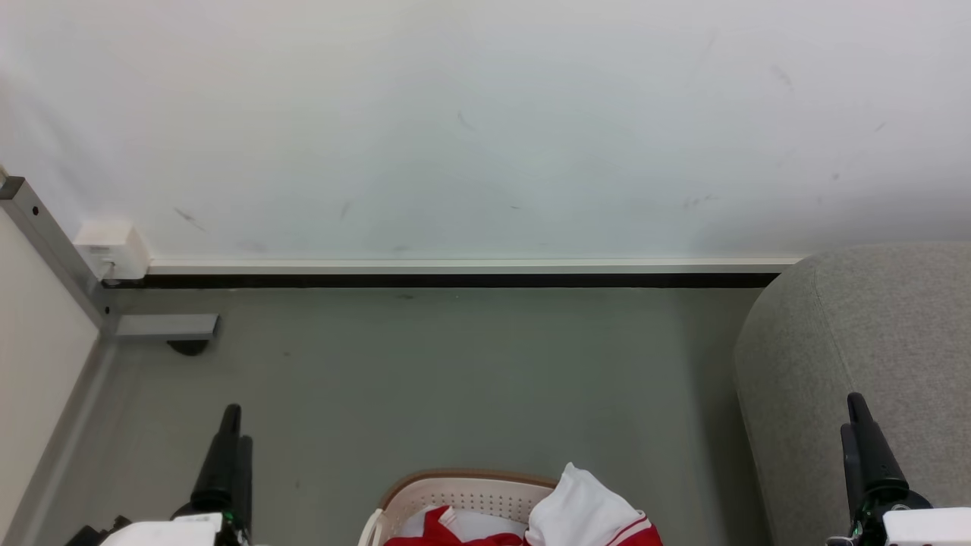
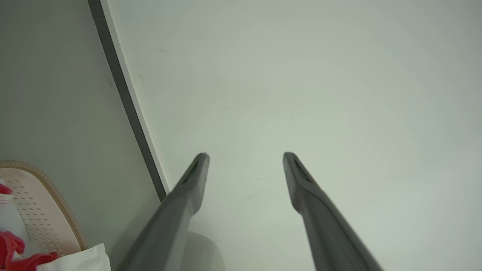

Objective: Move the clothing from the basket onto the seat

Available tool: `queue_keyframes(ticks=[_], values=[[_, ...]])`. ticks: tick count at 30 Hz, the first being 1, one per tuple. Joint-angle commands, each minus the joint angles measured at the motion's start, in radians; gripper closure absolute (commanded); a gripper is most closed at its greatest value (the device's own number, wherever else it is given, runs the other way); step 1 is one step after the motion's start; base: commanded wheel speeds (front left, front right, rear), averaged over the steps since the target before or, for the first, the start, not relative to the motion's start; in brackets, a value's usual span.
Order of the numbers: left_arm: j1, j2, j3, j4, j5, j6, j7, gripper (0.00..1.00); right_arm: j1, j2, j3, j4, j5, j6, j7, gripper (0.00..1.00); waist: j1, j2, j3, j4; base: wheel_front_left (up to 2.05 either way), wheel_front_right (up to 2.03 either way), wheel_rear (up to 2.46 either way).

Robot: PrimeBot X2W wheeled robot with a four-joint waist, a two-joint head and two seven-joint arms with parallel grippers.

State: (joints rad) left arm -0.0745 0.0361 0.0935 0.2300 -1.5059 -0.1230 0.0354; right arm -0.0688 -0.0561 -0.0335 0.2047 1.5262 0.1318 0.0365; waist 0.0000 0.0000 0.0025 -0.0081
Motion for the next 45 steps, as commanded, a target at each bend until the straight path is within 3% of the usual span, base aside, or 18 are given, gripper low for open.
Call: queue_keyframes(ticks=[1,12,36,45], values=[[-0.016,0.007,0.005,-0.026,0.027,-0.003,-0.008,0.00,-0.019,-0.011,0.008,-0.028,-0.028,0.000,-0.009,0.00,0.0000,0.0000,0.000,-0.001,0.00,0.00,0.00],[-0.008,0.009,0.010,-0.063,0.255,-0.002,-0.054,0.00,-0.018,-0.017,0.054,-0.059,-0.203,0.000,-0.055,0.00,0.0000,0.0000,0.001,-0.009,0.00,0.00,0.00],[0.010,0.012,-0.078,-0.102,0.804,0.090,-0.138,0.00,-0.013,-0.046,0.131,-0.100,-0.707,-0.001,-0.138,0.00,0.0000,0.0000,-0.005,-0.021,0.00,0.00,0.00],[0.017,0.016,-0.097,-0.090,0.924,0.124,-0.161,0.00,-0.006,-0.040,0.135,-0.094,-0.829,-0.001,-0.163,0.00,0.0000,0.0000,-0.010,-0.025,0.00,0.00,0.00]])
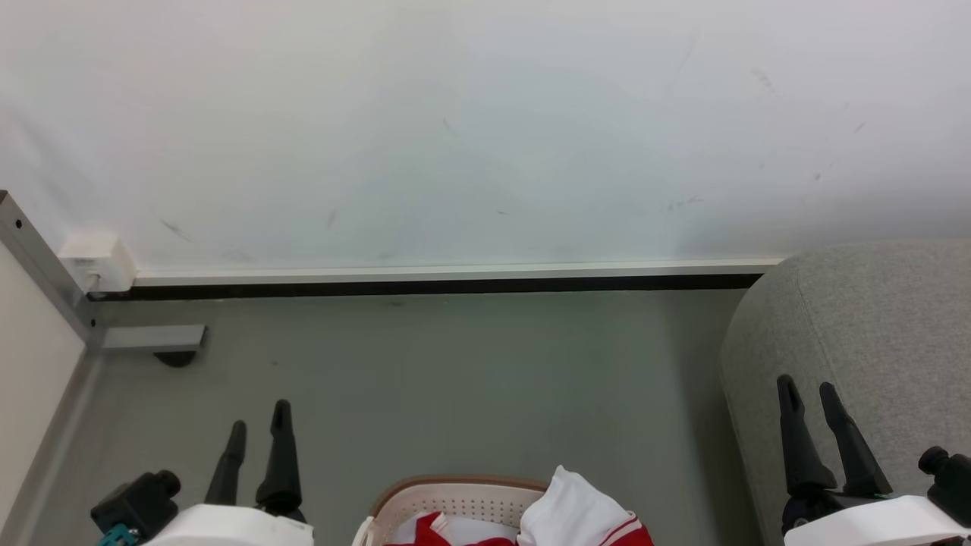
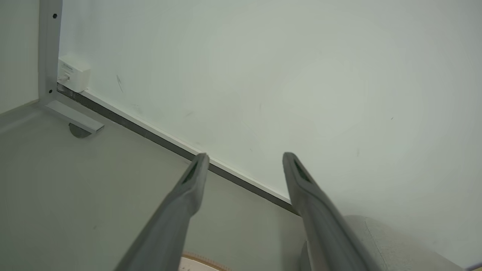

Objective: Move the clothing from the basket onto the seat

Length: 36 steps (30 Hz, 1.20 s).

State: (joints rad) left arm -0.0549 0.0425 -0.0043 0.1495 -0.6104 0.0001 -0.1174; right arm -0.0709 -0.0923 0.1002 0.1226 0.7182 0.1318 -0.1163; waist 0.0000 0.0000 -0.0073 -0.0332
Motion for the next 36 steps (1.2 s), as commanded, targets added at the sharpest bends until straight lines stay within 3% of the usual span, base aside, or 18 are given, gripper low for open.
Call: queue_keyframes(ticks=[1,36], values=[[-0.002,0.011,-0.002,-0.007,0.040,0.002,-0.011,0.00,-0.003,-0.003,0.001,-0.010,-0.034,-0.001,-0.013,0.00,0.0000,0.0000,0.000,0.000,0.00,0.00,0.00],[0.018,0.014,-0.020,0.013,0.356,0.027,-0.097,0.00,0.000,0.002,0.046,0.020,-0.341,-0.002,-0.098,0.00,0.0000,0.0000,-0.010,-0.022,0.00,0.00,0.00]])
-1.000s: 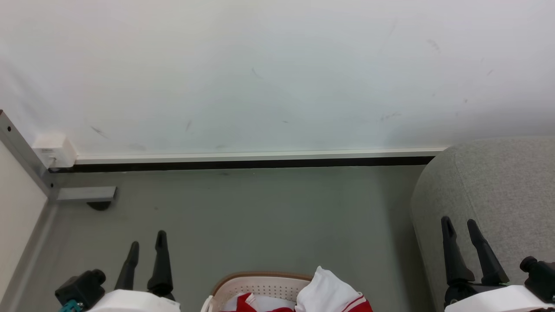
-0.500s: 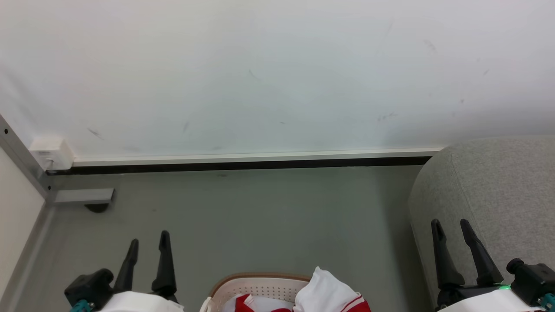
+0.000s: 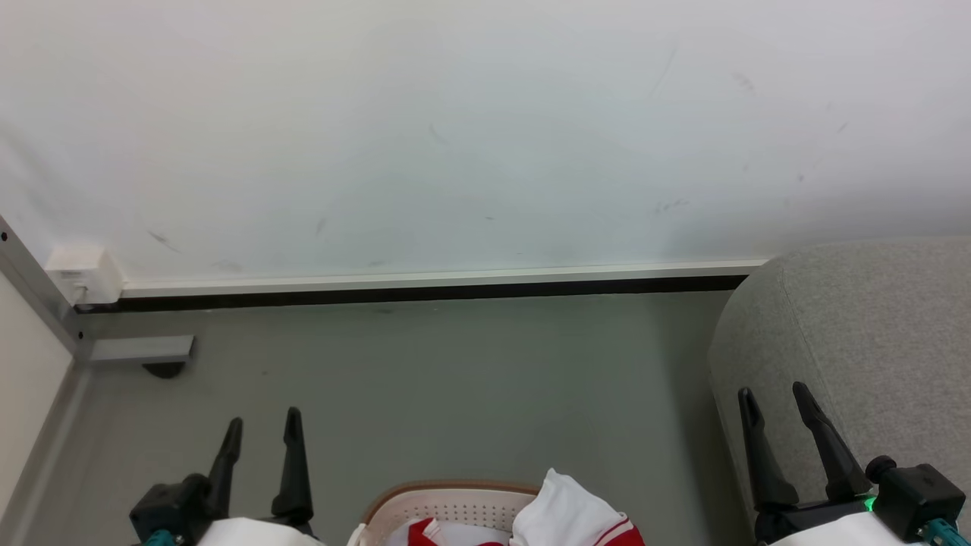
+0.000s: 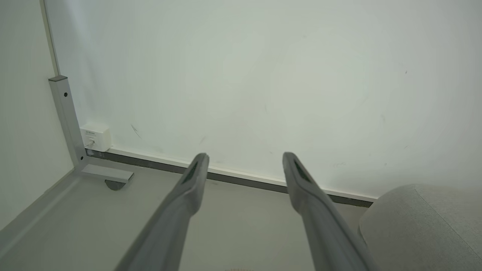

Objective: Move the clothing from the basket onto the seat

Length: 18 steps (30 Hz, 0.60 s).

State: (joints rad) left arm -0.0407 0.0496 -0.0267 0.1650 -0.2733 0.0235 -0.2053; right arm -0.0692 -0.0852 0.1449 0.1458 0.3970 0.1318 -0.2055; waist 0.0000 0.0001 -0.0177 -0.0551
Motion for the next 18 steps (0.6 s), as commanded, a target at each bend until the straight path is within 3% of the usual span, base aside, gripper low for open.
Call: queue_keyframes(ticks=[1,18], values=[[0.005,0.007,0.003,-0.001,0.028,0.004,-0.012,0.00,-0.001,-0.005,0.002,-0.004,-0.028,-0.002,-0.010,0.00,0.0000,-0.0001,0.000,-0.001,0.00,0.00,0.00],[0.013,0.004,0.004,-0.004,0.162,0.014,-0.045,0.00,0.009,-0.008,0.020,-0.010,-0.141,-0.002,-0.045,0.00,0.0000,-0.0001,0.001,-0.012,0.00,0.00,0.00]])
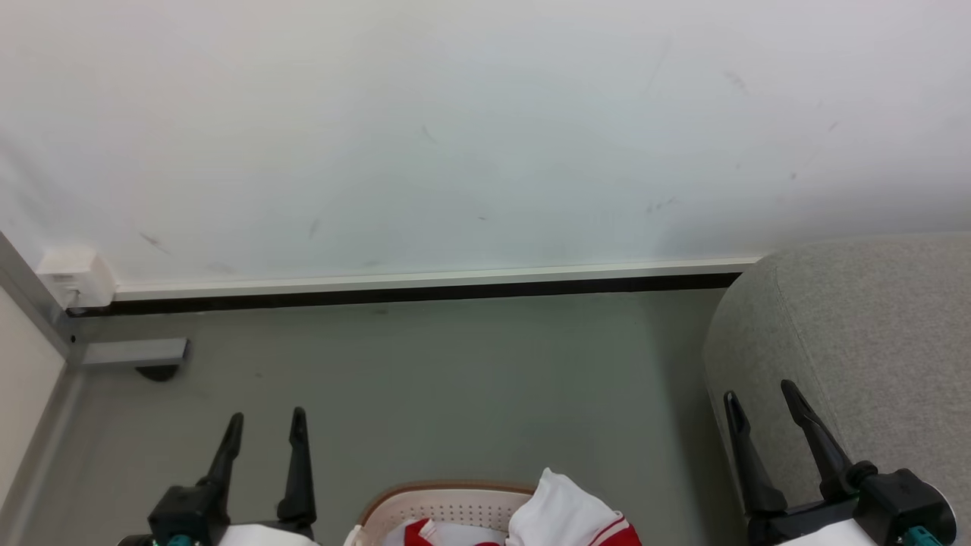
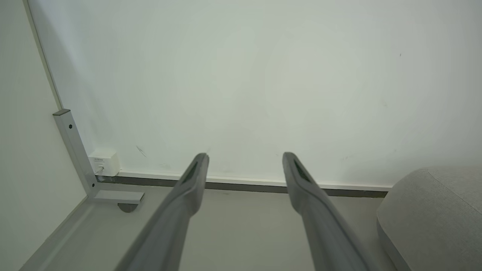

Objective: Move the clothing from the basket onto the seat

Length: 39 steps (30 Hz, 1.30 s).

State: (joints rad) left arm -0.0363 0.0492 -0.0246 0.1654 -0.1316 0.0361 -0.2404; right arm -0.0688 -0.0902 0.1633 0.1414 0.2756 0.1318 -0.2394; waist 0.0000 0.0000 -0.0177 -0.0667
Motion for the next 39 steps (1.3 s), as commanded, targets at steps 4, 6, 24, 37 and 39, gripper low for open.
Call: queue_keyframes(ticks=[4,6,24,37,39], values=[[0.011,0.005,0.004,-0.007,0.052,0.005,-0.016,0.00,0.008,0.001,0.003,-0.004,-0.038,-0.002,-0.017,0.00,0.0000,0.0000,0.002,-0.004,0.00,0.00,0.00],[0.012,0.005,0.005,-0.007,0.060,0.005,-0.018,0.00,0.009,0.003,0.003,-0.005,-0.050,-0.002,-0.020,0.00,0.0000,0.0000,0.002,-0.006,0.00,0.00,0.00],[0.015,0.003,0.014,-0.001,0.069,0.000,-0.025,0.00,0.004,0.008,-0.002,0.002,-0.073,-0.002,-0.027,0.00,0.0000,0.0000,0.001,-0.017,0.00,0.00,0.00],[0.001,0.003,0.000,0.036,0.012,-0.006,-0.024,0.00,-0.008,-0.012,-0.004,-0.008,-0.061,-0.002,-0.026,0.00,0.0000,0.0000,0.032,-0.081,0.00,0.00,0.00],[-0.004,0.003,-0.003,0.046,0.005,-0.010,-0.024,0.00,-0.010,-0.021,-0.002,-0.004,-0.057,-0.002,-0.025,0.00,0.0000,0.0000,0.045,-0.098,0.00,0.00,0.00]])
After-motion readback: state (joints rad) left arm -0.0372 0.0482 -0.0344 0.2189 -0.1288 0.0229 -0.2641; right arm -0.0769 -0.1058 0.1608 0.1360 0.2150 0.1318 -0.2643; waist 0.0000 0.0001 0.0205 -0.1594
